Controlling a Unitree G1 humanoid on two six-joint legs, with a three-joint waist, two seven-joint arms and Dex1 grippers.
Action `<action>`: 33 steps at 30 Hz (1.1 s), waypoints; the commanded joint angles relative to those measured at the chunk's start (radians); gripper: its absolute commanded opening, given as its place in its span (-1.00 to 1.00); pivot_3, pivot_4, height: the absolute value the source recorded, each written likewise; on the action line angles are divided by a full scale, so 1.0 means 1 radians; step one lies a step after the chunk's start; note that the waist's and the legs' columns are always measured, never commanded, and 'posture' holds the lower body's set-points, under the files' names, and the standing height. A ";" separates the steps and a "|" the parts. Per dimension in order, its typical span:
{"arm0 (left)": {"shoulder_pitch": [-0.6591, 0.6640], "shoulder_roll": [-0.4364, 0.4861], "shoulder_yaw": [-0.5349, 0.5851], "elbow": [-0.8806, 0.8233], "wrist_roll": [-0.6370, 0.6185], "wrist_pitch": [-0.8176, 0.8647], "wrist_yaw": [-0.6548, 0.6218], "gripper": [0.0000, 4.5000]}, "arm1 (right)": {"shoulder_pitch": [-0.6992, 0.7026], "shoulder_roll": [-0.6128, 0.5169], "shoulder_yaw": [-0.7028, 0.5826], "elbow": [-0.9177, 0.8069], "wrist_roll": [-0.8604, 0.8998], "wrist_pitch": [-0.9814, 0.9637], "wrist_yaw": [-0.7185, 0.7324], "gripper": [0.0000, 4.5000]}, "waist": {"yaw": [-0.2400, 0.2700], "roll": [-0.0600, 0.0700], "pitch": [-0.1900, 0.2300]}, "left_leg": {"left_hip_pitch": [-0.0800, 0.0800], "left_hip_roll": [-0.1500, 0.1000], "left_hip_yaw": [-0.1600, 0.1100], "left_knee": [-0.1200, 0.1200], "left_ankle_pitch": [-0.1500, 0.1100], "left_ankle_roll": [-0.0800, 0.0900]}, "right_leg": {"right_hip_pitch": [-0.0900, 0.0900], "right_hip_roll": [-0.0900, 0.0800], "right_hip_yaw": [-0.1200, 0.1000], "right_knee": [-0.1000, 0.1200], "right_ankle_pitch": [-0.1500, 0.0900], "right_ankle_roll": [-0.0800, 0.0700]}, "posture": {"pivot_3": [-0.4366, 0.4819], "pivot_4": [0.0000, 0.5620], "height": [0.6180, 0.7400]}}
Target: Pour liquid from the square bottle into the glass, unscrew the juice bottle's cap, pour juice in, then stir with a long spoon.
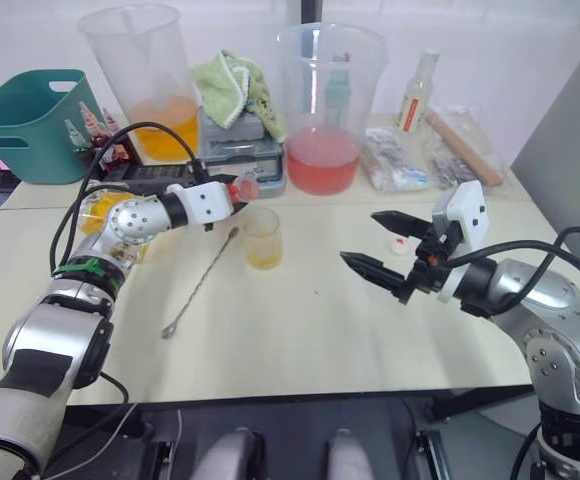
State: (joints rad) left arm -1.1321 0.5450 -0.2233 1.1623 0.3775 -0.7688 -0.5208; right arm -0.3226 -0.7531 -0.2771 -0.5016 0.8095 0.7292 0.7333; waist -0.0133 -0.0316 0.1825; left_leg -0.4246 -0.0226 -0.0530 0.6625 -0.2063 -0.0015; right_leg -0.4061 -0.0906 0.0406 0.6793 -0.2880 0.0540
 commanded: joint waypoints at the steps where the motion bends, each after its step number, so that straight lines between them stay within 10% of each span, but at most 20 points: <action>1: -0.062 0.030 -0.008 -0.034 0.030 -0.062 0.080 -0.34 | -0.005 -0.006 -0.012 -0.020 0.017 -0.015 0.007 0.99 | 0.000 0.000 0.000 | 0.000 0.000 0.000 0.000 0.000 0.000 | 0.000 0.000 0.000 0.000 0.000 0.000 | -0.05 -0.47 1.00; 33: -0.088 0.037 -0.076 -0.053 0.127 -0.159 0.172 -0.34 | 0.020 0.000 -0.001 -0.023 0.009 -0.034 0.004 0.99 | 0.005 0.000 0.000 | -0.004 -0.002 -0.001 0.001 0.000 0.001 | 0.000 -0.001 -0.002 0.000 0.000 0.001 | -0.05 -0.47 1.00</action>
State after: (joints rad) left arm -1.1611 0.5657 -0.3160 1.1622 0.5130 -0.8944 -0.3921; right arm -0.2946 -0.7467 -0.2652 -0.5005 0.8075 0.7081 0.7380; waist -0.0085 -0.0317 0.1825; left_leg -0.4288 -0.0246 -0.0545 0.6631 -0.2066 -0.0010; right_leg -0.4066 -0.0921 0.0385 0.6789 -0.2876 0.0547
